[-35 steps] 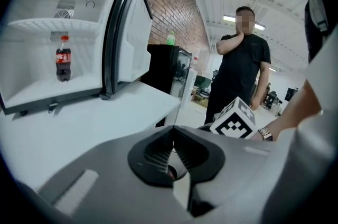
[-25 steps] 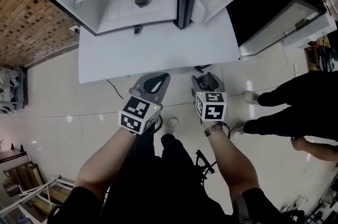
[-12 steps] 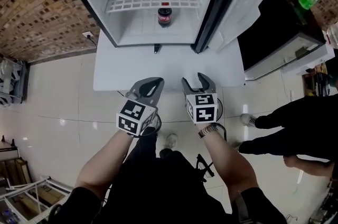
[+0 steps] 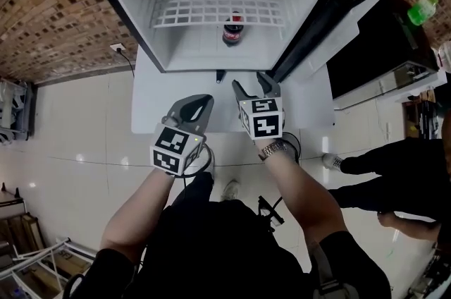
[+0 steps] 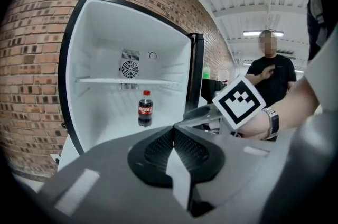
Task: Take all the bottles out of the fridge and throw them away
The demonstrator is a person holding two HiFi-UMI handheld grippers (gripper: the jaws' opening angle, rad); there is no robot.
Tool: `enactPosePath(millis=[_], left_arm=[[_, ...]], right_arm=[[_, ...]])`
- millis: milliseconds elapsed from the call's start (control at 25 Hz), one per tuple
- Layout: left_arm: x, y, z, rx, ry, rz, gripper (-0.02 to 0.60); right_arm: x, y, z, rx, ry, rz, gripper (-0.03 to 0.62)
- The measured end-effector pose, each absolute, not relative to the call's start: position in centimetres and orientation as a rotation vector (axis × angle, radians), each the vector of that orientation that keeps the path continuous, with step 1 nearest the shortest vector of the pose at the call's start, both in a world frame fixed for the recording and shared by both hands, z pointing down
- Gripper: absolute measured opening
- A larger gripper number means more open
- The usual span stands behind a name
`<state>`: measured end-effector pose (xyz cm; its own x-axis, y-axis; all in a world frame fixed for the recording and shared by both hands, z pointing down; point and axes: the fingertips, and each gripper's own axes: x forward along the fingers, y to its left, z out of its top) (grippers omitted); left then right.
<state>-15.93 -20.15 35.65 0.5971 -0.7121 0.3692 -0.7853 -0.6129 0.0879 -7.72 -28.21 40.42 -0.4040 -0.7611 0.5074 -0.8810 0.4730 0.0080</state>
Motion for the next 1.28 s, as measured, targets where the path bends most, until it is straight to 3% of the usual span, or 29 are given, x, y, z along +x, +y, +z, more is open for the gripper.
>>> enactPosePath(millis=[640,1040,1120,1280], left_arm=[[-20.8,-27.0,37.3,2.588,-1.168,0.505,0.003],[-22.4,-28.5,38.5,2.578,-1.146,0.541,0.003],[-22.6,-28.6,38.6,2.577,-1.147,0.541,0.003],[-22.7,-28.5,38.6,2.574,-1.149,0.534,0.003]], right_arm=[[-11.1,-41.7,43.0,1.454,-2.182,0.404,0.342],[-11.9,-46.8,44.3,1.462,-2.155,0.424,0.342],[-11.9,-46.9,44.3,1.474,-2.150,0.427,0.310],[-11.9,-46.4,44.2,1.492,-2.144,0.435,0.308]])
